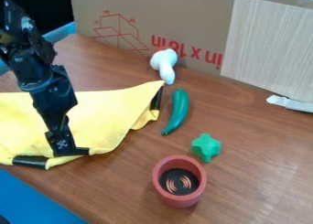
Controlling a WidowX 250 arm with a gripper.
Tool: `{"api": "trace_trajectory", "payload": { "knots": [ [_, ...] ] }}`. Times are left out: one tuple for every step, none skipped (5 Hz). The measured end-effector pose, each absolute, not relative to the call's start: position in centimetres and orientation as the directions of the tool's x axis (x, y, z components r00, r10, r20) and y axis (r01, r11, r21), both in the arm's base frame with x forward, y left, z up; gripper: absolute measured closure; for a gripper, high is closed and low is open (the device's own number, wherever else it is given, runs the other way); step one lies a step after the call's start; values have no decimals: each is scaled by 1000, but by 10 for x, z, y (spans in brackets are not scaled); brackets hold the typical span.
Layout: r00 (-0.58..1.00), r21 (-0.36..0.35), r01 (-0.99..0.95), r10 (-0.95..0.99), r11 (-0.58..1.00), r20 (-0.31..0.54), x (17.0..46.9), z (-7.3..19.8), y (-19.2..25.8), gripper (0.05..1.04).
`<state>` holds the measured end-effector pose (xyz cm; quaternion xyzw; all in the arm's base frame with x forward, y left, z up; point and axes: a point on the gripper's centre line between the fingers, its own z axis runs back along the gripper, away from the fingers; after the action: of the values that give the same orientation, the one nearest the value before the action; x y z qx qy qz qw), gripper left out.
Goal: The robot bend cloth
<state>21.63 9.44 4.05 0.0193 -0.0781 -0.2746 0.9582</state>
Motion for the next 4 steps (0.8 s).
{"api": "trace_trajectory", "payload": {
  "knots": [
    [839,57,525,-528,849,131,214,36,92,83],
    [856,5,500,-495,866,149,205,40,104,83],
    [867,-22,473,-460,881,191,202,51,118,83],
    [893,-44,400,-378,916,243,195,65,145,83]
  ]
}}
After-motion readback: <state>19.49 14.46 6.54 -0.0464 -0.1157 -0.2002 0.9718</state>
